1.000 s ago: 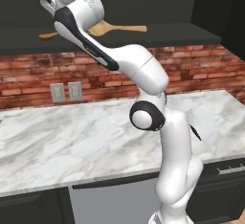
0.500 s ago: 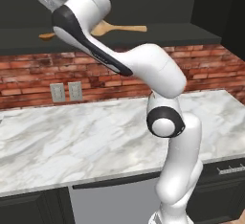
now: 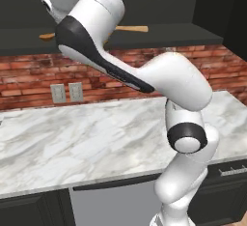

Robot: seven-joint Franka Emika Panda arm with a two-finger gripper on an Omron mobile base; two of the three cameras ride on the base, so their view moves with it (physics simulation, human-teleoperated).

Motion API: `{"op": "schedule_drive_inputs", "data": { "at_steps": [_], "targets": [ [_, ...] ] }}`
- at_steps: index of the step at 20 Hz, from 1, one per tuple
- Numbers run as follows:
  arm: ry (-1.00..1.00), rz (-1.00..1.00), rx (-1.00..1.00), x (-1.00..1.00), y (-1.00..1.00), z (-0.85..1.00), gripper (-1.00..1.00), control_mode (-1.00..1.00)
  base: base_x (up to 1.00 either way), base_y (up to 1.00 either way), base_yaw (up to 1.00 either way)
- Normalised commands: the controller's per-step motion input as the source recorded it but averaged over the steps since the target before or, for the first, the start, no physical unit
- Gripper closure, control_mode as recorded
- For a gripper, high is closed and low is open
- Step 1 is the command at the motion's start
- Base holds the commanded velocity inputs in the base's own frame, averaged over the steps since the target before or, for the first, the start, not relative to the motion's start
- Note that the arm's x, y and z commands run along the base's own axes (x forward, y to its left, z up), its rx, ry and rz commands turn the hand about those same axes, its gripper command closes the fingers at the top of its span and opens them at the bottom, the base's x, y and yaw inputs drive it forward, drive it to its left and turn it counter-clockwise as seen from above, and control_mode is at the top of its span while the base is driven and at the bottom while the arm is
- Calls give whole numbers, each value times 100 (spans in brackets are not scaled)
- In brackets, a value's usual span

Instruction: Organize the utensils by type. Pick up the wooden spoons from the counter and place them in the open cabinet. Then pick up the metallic utensils from the counter and place them in the open drawer.

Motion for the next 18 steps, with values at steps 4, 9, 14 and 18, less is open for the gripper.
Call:
{"op": "schedule_drive_inputs", "data": {
  "at_steps": [4, 9, 14, 18],
  "targets": [
    [0, -19, 6, -70, -64, -84, -100, -100, 0, 0, 0],
    [0, -25, 4, -56, -73, -97, -100, -100, 0, 0, 0],
    [0, -21, 11, -38, -96, -68, -100, -100, 0, 0, 0],
    [0, -21, 16, -20, -100, -57, -100, -100, 0, 0, 0]
  ]
}}
